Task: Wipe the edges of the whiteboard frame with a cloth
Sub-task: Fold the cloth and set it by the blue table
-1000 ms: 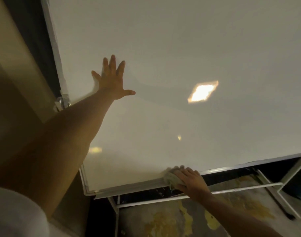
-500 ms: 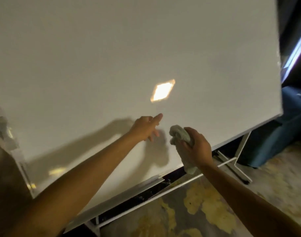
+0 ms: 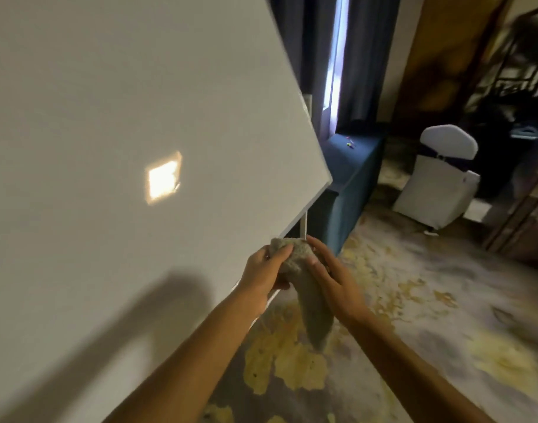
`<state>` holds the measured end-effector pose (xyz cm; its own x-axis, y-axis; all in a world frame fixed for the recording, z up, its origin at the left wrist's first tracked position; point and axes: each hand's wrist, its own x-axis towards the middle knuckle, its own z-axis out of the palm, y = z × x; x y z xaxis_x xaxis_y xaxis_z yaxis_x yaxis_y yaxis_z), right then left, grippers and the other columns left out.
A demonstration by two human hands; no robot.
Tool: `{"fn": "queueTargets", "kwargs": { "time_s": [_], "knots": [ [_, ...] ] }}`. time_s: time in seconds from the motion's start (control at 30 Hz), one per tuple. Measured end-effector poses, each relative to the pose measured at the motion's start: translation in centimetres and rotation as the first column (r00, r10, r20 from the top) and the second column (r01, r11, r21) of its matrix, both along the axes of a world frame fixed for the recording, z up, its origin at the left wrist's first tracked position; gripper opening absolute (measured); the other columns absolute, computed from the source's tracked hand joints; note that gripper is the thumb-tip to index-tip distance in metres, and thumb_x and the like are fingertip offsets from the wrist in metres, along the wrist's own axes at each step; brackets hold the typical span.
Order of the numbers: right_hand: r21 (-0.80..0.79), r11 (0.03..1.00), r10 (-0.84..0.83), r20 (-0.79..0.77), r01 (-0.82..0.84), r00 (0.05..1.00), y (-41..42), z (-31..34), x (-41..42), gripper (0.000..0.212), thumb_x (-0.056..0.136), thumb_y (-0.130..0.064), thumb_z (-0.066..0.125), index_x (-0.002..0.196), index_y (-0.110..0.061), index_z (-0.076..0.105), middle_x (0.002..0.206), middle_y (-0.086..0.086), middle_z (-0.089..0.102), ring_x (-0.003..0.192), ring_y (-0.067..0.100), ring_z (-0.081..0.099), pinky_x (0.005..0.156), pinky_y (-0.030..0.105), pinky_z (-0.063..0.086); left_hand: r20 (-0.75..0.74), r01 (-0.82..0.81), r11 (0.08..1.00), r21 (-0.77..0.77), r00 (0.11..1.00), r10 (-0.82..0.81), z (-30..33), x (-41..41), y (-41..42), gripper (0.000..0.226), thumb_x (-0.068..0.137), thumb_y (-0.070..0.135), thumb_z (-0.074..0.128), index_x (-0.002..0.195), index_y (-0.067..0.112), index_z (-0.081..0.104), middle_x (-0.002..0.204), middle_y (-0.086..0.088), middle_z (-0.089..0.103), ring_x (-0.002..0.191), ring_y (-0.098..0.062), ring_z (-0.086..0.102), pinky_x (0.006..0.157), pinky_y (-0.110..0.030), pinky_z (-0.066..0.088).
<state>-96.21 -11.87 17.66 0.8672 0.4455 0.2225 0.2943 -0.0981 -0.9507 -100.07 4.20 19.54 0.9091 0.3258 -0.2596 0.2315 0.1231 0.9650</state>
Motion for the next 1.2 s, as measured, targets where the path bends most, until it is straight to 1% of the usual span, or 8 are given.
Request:
{"fn": "queueTargets", "kwargs": {
  "time_s": [0.13, 0.23, 0.43, 0.7, 0.87, 1.0, 1.1, 1.2],
  "knots": [
    [0.074, 0.975, -0.183, -0.26, 0.209, 0.948, -5.8, -0.2, 8.3, 0.038, 0.09, -0.06, 0.048, 0.126, -0.047, 0.054, 0.12, -0.02, 0.057, 0.101, -0.001, 0.061, 0.065, 0.011, 0.052, 0.058, 0.101, 0.995, 0.013, 0.993, -0.102, -0.5, 9.4, -5.7, 0.043, 0.094, 0.052, 0.07, 0.129, 0.028, 0.064, 0.125, -0.004, 0.069, 0.118, -0.025, 0.068, 0.102, -0.045, 0.061],
    [0.098, 0.96, -0.2, -0.416, 0.262, 0.887, -9.9, -0.3, 14.7, 0.041, 0.081, -0.068, 0.047, 0.112, -0.046, 0.06, 0.125, -0.006, 0.061, 0.105, 0.007, 0.061, 0.076, 0.023, 0.052, 0.088, 0.168, 0.986, 0.007, 0.982, -0.167, -0.8, 16.0, -8.9, 0.036, 0.085, 0.06, 0.076, 0.11, 0.035, 0.069, 0.116, 0.004, 0.074, 0.109, -0.016, 0.071, 0.084, -0.027, 0.064],
    [0.278, 0.94, 0.074, -0.732, 0.197, 0.678, -15.3, -2.9, 25.6, 0.079, 0.082, -0.081, 0.046, 0.131, -0.021, 0.064, 0.128, 0.017, 0.066, 0.113, 0.038, 0.066, 0.097, 0.058, 0.051, 0.092, 0.256, 0.963, -0.084, 0.964, -0.248, -2.9, 28.6, -13.2, 0.054, 0.067, 0.069, 0.082, 0.107, 0.033, 0.081, 0.118, 0.0, 0.08, 0.114, -0.022, 0.075, 0.099, -0.041, 0.06],
    [0.134, 0.965, -0.105, -0.586, 0.224, 0.804, -18.4, -3.5, 44.6, 0.067, 0.083, -0.065, 0.064, 0.136, -0.022, 0.059, 0.13, 0.005, 0.066, 0.12, 0.028, 0.062, 0.105, 0.051, 0.047, 0.084, 0.246, 0.969, 0.008, 0.966, -0.246, -6.0, 48.2, -17.5, 0.038, 0.075, 0.074, 0.079, 0.094, 0.041, 0.08, 0.101, 0.007, 0.081, 0.103, -0.016, 0.076, 0.091, -0.037, 0.061],
    [0.025, 0.998, -0.042, -0.479, 0.062, 0.877, -18.2, -1.9, 56.7, 0.046, 0.089, -0.038, 0.073, 0.129, -0.025, 0.057, 0.117, -0.003, 0.072, 0.108, 0.019, 0.069, 0.086, 0.031, 0.058, 0.108, 0.237, 0.959, 0.153, 0.961, -0.255, -5.3, 61.2, -18.5, 0.027, 0.093, 0.052, 0.071, 0.106, 0.028, 0.073, 0.1, 0.001, 0.078, 0.099, -0.016, 0.075, 0.08, -0.023, 0.062],
    [-0.113, 0.985, -0.166, -0.447, 0.129, 0.879, -18.6, -0.7, 67.2, 0.056, 0.082, -0.054, 0.071, 0.121, -0.014, 0.067, 0.111, 0.005, 0.074, 0.103, 0.023, 0.071, 0.091, 0.039, 0.058, 0.106, 0.216, 0.938, 0.273, 0.962, -0.252, -3.9, 71.7, -18.5, 0.031, 0.096, 0.049, 0.071, 0.104, 0.02, 0.074, 0.102, -0.004, 0.078, 0.099, -0.018, 0.073, 0.085, -0.029, 0.06],
    [-0.06, 0.988, -0.15, -0.509, 0.139, 0.848, -19.6, -1.4, 75.2, 0.036, 0.092, -0.034, 0.069, 0.12, -0.011, 0.066, 0.11, 0.01, 0.074, 0.099, 0.025, 0.072, 0.088, 0.039, 0.058, 0.134, 0.197, 0.934, 0.299, 0.96, -0.245, -4.0, 78.4, -18.6, 0.023, 0.092, 0.051, 0.073, 0.097, 0.029, 0.072, 0.097, 0.01, 0.077, 0.094, -0.006, 0.074, 0.073, -0.014, 0.057],
    [0.045, 0.981, -0.13, -0.568, 0.189, 0.813, -19.8, -2.5, 82.9, 0.019, 0.095, -0.015, 0.064, 0.114, -0.013, 0.067, 0.102, 0.01, 0.075, 0.089, 0.022, 0.074, 0.074, 0.031, 0.059, 0.19, 0.102, 0.946, 0.308, 0.968, -0.166, -4.9, 84.2, -18.8, 0.046, 0.085, 0.069, 0.073, 0.098, 0.025, 0.072, 0.095, 0.005, 0.077, 0.093, -0.008, 0.074, 0.084, -0.03, 0.061]
  ]
}}
